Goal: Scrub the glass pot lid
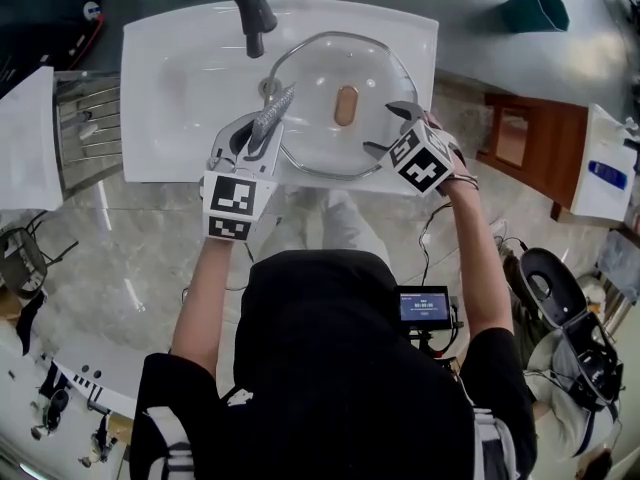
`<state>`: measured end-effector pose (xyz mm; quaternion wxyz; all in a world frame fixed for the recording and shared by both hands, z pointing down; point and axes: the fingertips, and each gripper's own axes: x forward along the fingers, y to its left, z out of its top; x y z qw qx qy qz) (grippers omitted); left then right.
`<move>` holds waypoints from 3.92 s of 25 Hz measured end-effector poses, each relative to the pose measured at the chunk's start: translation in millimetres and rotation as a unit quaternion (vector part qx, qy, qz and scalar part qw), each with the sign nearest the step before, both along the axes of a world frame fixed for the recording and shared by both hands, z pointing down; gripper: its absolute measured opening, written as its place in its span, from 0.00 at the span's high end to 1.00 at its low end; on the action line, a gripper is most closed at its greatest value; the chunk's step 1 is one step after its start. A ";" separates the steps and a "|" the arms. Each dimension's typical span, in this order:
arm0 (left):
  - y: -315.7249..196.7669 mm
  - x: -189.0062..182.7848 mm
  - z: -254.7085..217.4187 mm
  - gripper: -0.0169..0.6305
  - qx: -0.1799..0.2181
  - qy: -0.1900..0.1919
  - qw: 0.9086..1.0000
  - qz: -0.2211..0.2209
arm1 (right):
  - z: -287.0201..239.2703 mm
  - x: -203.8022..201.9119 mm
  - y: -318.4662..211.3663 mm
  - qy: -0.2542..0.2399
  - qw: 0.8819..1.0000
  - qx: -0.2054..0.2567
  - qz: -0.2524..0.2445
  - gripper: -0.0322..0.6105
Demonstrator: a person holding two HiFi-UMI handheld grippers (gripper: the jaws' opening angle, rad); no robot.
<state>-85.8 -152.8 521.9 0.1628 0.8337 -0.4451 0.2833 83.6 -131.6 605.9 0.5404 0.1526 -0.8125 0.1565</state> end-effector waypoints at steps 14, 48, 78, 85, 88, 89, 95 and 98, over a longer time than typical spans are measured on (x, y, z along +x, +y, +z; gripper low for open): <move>-39.4 21.6 18.4 0.86 0.074 -0.213 0.962 0.151 | 2.4 -3.3 -0.4 -0.003 1.000 -0.003 0.003 0.43; -50.0 39.6 68.1 0.86 0.126 -0.402 0.860 0.288 | 3.7 -3.9 -0.7 -0.013 1.000 0.003 0.005 0.43; 23.1 35.8 67.6 0.86 0.086 -0.391 0.863 0.310 | 4.2 -3.8 -1.2 -0.018 1.000 0.003 0.007 0.43; 43.7 33.5 69.7 0.85 0.077 -0.390 0.862 0.315 | 4.4 -3.6 -1.6 -0.020 1.000 0.006 0.007 0.43; 52.4 31.8 70.0 0.85 0.075 -0.388 0.860 0.322 | 4.9 -3.9 -0.9 -0.021 1.000 0.007 0.008 0.43; 54.7 31.2 70.0 0.85 0.074 -0.388 0.860 0.324 | 4.6 -3.8 -0.8 -0.022 1.000 0.007 0.008 0.43; 56.6 29.1 69.5 0.85 0.068 -0.392 0.860 0.320 | 3.7 -4.9 -0.6 -0.023 1.000 0.007 0.008 0.43; 54.3 30.3 68.3 0.86 0.068 -0.392 0.861 0.317 | 3.3 -4.4 -0.5 -0.023 1.000 0.006 0.008 0.43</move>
